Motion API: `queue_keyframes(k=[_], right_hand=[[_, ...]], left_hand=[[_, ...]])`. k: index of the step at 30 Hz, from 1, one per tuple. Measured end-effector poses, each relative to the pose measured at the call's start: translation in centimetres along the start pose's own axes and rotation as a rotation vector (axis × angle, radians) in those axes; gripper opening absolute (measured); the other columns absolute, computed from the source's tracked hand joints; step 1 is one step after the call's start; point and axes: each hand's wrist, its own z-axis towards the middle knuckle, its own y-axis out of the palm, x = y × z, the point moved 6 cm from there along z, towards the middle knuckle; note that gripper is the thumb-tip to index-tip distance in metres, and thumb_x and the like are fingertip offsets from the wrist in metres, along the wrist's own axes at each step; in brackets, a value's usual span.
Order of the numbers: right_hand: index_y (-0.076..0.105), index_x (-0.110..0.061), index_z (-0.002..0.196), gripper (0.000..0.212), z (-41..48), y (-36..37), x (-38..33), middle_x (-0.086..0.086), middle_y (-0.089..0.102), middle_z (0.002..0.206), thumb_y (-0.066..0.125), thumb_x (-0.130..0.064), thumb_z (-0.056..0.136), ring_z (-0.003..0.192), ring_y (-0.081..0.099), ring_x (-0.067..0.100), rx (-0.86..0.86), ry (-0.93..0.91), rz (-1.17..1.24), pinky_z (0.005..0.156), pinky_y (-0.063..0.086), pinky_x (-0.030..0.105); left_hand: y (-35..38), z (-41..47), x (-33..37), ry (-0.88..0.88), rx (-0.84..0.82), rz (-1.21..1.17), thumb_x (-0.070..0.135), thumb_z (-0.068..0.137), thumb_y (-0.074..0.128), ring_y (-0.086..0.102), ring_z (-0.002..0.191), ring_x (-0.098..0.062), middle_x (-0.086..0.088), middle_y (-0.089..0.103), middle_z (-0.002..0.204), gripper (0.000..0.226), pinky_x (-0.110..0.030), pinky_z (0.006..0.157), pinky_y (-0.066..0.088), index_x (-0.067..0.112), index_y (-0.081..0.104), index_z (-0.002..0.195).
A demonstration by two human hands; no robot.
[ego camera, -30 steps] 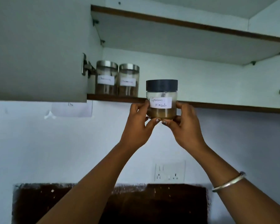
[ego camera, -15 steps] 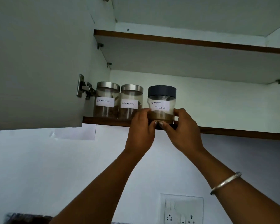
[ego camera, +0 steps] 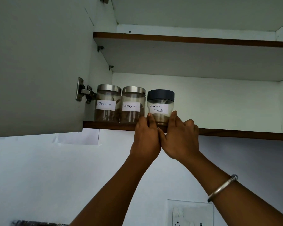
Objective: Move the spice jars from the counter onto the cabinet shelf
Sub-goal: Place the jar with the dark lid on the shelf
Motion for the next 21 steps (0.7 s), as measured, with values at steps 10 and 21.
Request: queue_keyframes(k=[10,21], right_hand=[[-0.002,-0.014,0.151,0.081,-0.2,0.3,0.4,0.007,0.025,0.155,0.027,-0.060,0.091,0.141,0.018,0.035,-0.186,0.015,-0.006,0.115,0.009,0.048],[-0.014,-0.023,0.149,0.082,-8.3,1.5,0.8,0.006,-0.023,0.156,0.043,-0.044,0.094,0.144,-0.020,0.030,-0.353,-0.041,0.005,0.117,0.005,0.051]], left_hand=[[-0.1,-0.9,0.9,-0.015,-0.247,0.033,0.010,0.092,0.045,0.038,0.122,-0.036,-0.020,0.032,0.136,0.047,-0.042,0.099,0.037,0.003,0.031,0.136],[1.1,-8.1,1.7,0.161,-0.548,0.242,0.027,0.090,0.052,0.030,0.131,-0.032,-0.011,-0.011,0.158,0.083,-0.039,0.105,0.034,0.014,-0.004,0.150]])
